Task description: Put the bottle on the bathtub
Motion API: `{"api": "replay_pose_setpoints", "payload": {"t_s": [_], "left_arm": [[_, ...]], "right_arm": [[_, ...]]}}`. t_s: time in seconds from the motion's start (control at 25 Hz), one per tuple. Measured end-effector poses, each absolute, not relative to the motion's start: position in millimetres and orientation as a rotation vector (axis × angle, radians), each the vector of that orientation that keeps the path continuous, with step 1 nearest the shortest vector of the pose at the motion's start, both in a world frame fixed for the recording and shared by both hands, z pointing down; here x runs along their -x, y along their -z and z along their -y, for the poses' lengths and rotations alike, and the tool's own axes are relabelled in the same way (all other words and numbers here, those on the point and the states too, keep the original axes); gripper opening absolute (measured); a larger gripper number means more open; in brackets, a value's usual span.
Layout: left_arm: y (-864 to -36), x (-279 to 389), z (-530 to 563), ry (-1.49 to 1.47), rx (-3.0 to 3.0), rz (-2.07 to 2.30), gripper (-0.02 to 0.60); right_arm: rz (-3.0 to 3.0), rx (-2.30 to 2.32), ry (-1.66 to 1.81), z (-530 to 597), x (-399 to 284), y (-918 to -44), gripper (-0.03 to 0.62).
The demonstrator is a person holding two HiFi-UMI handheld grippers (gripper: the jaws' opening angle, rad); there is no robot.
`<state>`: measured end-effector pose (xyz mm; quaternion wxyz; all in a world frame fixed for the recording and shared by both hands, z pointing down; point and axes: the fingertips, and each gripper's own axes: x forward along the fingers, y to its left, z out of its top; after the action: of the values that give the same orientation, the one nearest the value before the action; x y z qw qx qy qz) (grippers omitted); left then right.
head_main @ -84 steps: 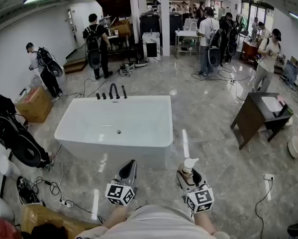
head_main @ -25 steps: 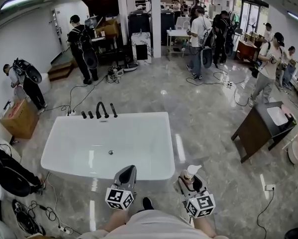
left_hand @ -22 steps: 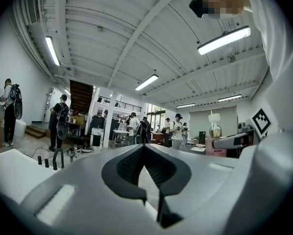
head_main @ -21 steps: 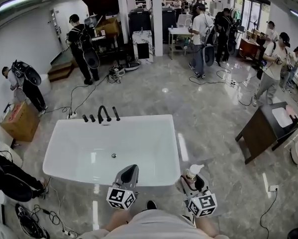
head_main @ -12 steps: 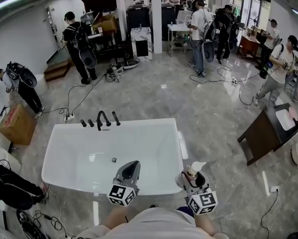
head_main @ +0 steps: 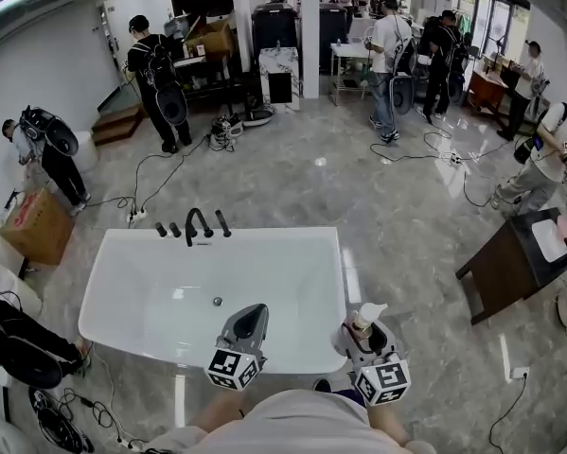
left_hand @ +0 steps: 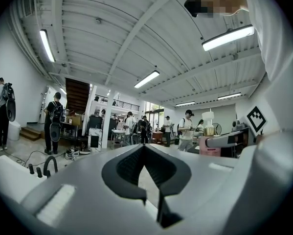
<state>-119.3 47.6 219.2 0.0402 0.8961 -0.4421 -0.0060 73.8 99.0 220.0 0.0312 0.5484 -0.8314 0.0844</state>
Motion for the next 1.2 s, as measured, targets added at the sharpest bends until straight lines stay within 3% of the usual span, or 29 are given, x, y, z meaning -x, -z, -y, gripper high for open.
{"api": "replay_pose_setpoints", "payload": {"t_s": [1.2], "left_arm": [[-213,84,-37,0.064,-2.684,1.487,0.003]], "right_arm": [[2.627,-1.561,-0.254,-74,-110,-225,0.216]]}}
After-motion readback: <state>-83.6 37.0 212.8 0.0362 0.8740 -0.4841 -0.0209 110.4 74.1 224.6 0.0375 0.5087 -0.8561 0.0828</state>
